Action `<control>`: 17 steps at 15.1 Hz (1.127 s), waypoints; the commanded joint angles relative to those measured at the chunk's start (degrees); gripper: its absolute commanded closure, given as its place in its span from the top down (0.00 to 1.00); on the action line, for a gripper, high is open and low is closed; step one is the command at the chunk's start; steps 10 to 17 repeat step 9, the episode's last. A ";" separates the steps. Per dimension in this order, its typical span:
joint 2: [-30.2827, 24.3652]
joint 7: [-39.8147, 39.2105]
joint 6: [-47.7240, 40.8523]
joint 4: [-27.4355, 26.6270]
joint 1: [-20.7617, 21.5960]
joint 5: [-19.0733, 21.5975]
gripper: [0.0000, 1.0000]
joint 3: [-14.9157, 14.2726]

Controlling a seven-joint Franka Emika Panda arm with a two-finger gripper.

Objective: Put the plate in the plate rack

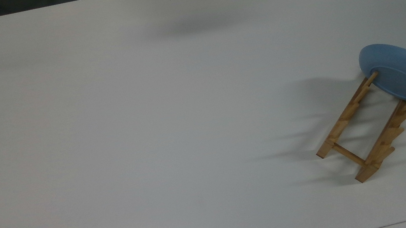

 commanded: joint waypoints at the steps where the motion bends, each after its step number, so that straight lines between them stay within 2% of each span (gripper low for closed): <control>1: -1.11 -1.48 2.39 -2.26 -0.45 1.17 1.00 -0.18; 17: -0.23 -1.57 2.13 -1.55 -0.36 1.17 1.00 -0.09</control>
